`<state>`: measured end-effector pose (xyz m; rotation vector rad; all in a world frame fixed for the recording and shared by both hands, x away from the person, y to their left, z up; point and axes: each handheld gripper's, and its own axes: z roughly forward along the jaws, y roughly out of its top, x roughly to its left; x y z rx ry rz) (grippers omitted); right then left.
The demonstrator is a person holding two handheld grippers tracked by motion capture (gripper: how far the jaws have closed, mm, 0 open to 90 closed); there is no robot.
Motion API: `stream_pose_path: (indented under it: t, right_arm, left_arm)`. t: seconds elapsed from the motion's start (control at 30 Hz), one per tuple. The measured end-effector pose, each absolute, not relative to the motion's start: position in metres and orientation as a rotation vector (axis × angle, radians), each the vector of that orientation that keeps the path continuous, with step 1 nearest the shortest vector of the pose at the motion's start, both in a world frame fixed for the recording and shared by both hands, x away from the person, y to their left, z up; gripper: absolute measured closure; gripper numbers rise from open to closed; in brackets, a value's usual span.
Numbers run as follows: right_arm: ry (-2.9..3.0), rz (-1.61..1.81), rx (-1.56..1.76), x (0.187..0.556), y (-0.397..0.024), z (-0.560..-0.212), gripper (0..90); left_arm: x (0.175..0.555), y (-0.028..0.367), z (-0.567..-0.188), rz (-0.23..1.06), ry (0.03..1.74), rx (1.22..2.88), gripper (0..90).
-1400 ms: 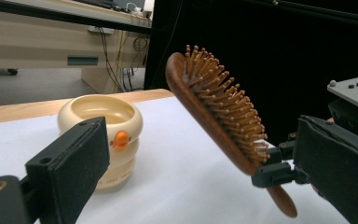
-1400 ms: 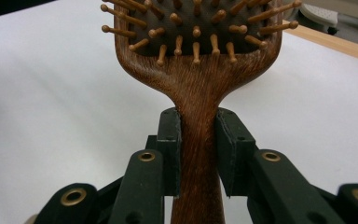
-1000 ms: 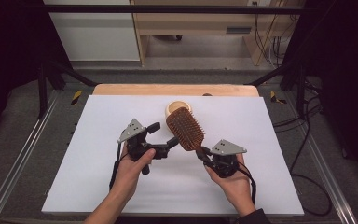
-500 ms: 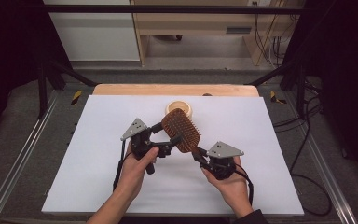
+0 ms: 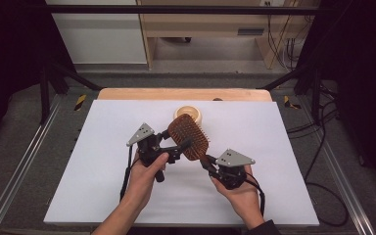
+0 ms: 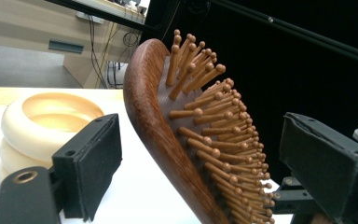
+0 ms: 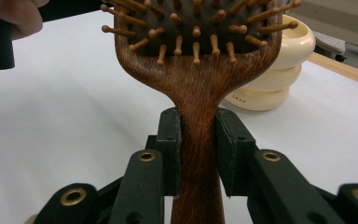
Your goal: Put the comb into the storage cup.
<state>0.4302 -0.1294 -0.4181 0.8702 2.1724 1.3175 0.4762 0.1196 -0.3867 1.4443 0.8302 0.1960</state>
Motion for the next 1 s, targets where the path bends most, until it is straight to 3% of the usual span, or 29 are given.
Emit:
stream_pose_path:
  t: [0.5, 0.77, 1.0]
  right_arm:
    - [2.166, 1.322, 0.858, 0.4294, -0.1260, -0.4181, 72.8]
    - [2.175, 1.337, 0.866, 0.4308, -0.1237, -0.4208, 72.7]
    - [2.189, 1.345, 0.883, 0.4323, -0.1228, -0.4253, 72.7]
  left_arm:
    - [0.4802, 0.1173, -0.3880, 0.148, 0.867, 1.400, 27.3]
    - [0.4849, 0.1186, -0.3889, 0.061, 0.925, 1.335, 42.7]
    - [0.4804, 0.1133, -0.3821, 0.062, 0.969, 1.351, 49.4]
